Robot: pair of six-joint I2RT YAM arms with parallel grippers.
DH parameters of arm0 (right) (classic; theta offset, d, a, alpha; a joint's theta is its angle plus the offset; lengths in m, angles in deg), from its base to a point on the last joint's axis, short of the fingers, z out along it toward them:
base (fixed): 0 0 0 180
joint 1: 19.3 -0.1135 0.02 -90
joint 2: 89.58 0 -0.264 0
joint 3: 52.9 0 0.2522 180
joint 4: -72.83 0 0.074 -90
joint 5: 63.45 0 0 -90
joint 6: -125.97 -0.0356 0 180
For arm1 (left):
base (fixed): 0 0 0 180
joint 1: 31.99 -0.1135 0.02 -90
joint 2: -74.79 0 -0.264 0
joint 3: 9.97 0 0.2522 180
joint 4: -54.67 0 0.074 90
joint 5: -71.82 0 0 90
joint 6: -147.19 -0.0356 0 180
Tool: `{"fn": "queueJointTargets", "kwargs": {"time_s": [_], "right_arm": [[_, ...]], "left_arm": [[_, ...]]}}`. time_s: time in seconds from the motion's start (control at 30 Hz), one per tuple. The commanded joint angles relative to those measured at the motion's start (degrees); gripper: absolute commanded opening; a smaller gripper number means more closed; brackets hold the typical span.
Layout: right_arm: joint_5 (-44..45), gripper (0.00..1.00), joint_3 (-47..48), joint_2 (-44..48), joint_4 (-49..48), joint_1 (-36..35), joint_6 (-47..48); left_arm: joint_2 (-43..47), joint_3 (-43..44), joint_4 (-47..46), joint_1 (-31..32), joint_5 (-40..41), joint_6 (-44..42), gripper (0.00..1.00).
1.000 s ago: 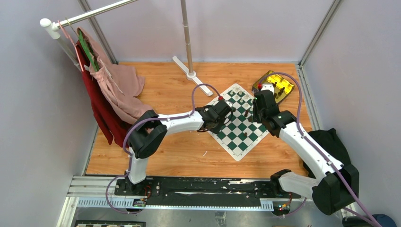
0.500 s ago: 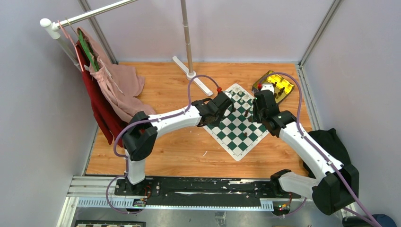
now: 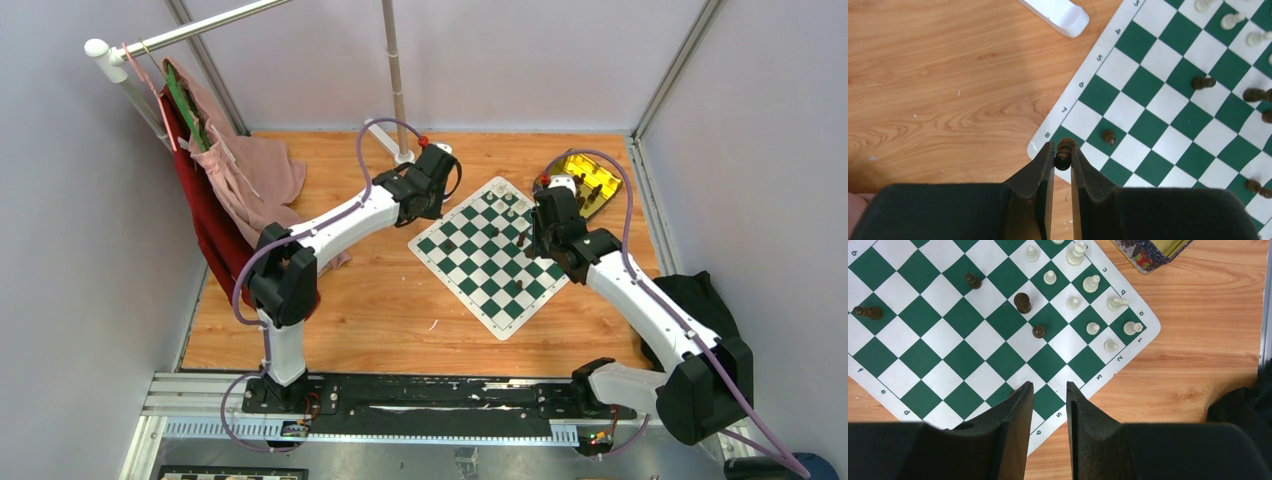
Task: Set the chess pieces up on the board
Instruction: Place the chess piece on the chessboard.
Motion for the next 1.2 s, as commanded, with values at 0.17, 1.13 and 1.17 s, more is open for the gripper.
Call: {"fn": "queueJointTargets", "kwargs": {"time_s": [0.17, 1.13, 1.17], "right_arm": [[0.03, 0.35, 3.07, -3.15, 0.18, 0.76, 0.53], [-1.08, 0.34, 3.71, -7.43, -1.04, 0.78, 0.64], [-1.1, 0.34, 3.78, -7.48, -1.11, 0.81, 0.61]], "left_arm": [[-6.76, 3.96, -1.99, -3.04, -5.96, -0.19, 0.0], [-13.67, 2.95, -4.17, -3.22, -8.48, 0.72, 0.0], [-13.86, 3.05, -4.18, -3.22, -8.44, 0.65, 0.0]]}}
